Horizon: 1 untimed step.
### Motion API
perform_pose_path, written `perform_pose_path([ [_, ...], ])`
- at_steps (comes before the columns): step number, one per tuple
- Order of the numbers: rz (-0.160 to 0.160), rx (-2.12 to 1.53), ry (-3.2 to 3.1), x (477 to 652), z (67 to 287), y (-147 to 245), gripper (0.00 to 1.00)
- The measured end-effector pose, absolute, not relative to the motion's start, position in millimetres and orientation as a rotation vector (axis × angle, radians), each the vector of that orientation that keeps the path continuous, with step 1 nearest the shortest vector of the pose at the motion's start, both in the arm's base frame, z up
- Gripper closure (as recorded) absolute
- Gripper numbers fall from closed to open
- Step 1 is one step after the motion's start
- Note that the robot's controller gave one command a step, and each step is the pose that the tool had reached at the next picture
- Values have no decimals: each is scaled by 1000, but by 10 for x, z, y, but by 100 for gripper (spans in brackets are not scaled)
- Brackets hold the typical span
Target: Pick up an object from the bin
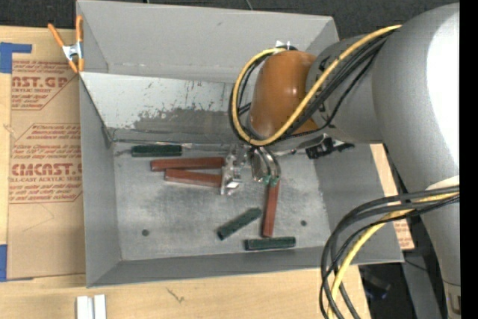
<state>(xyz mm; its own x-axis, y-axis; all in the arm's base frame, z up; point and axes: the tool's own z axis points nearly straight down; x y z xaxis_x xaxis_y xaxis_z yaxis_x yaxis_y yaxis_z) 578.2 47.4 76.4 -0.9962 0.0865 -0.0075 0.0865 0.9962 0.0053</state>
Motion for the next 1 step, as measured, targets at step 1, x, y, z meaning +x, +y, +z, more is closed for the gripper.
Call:
perform_pose_path([
  [1, 8, 136, 3131, 5782, 764, 474, 100],
])
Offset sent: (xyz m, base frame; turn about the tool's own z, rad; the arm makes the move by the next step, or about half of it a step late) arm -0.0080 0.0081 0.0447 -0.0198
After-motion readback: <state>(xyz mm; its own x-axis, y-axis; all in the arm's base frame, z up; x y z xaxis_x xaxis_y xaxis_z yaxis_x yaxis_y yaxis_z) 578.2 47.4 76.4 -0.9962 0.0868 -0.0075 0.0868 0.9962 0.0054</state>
